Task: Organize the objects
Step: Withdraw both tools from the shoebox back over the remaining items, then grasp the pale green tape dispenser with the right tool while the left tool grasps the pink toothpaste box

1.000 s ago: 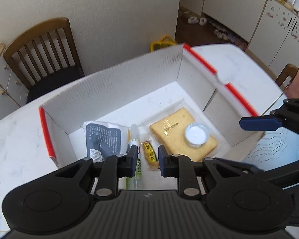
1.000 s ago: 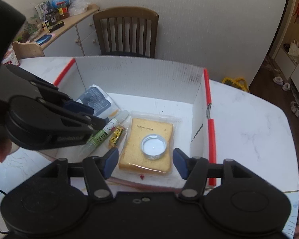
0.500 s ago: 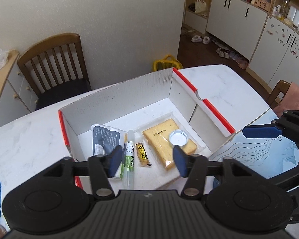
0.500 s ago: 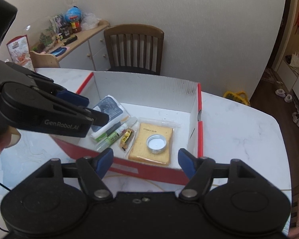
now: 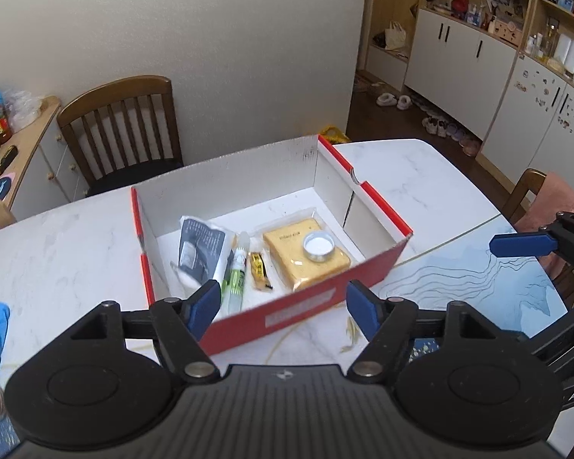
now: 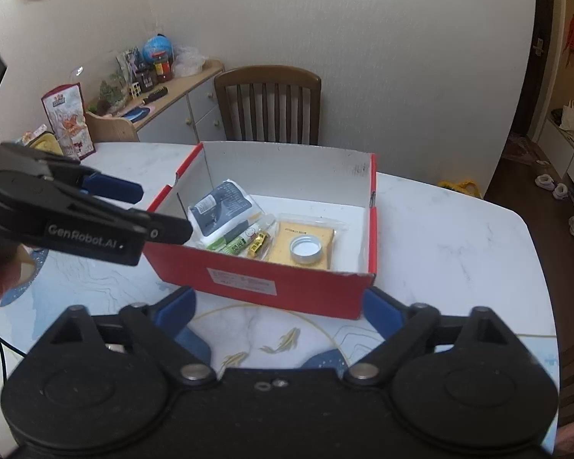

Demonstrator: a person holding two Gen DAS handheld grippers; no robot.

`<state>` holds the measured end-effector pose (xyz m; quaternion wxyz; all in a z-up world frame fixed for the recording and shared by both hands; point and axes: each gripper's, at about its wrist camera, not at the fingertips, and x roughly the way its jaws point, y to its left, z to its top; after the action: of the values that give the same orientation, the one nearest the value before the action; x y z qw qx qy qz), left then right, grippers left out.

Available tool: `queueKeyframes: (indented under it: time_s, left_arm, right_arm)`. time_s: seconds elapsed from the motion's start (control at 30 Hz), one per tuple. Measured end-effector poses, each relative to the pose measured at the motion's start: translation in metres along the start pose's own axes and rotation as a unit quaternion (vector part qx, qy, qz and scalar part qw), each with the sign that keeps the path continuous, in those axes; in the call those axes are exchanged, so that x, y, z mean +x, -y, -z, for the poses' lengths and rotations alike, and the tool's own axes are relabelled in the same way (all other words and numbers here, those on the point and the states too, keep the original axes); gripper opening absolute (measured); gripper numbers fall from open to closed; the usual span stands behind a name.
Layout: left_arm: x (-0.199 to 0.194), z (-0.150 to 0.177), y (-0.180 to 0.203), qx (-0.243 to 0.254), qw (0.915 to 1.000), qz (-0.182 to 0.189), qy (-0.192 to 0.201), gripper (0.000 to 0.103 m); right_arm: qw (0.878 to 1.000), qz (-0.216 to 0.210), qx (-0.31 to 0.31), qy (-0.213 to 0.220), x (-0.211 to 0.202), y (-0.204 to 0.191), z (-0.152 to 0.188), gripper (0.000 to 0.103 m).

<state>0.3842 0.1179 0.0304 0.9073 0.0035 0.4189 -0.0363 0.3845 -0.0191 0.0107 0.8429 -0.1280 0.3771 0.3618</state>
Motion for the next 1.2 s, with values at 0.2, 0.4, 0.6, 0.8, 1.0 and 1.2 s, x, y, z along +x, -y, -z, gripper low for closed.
queueKeyframes:
  time_s: [0.2,0.4,0.6,0.8,1.0,1.2]
  left_arm:
    - [-0.016,0.023,0.008,-0.015,0.9998,-0.008,0.009,0.081]
    - [-0.034,0.050,0.016,-0.022,0.9993,-0.023,0.021,0.085]
    - [-0.046,0.080,0.021,-0.032,0.9988,-0.024,0.030,0.097]
    - [-0.046,0.116,0.019,-0.053,0.9979,-0.011,0.037,0.102]
    - [-0.031,0.156,0.015,-0.079,0.9962,-0.024,0.025,0.103]
    - [-0.018,0.193,0.013,-0.080,0.9961,-0.038,0.003,0.103]
  right_arm:
    - [1.000,-0.014,0.007,0.001,-0.013,0.001,0.021,0.099]
    - [1.000,-0.023,0.003,-0.002,-0.029,0.003,0.042,0.101]
    - [0.999,-0.029,0.029,0.003,-0.042,0.011,0.063,0.102]
    - [0.996,-0.052,0.073,-0.018,-0.041,0.026,0.086,0.103]
    - [0.991,-0.091,0.076,-0.055,-0.032,0.024,0.117,0.103]
    - [0.985,-0.117,0.062,-0.106,-0.017,0.006,0.149,0.103]
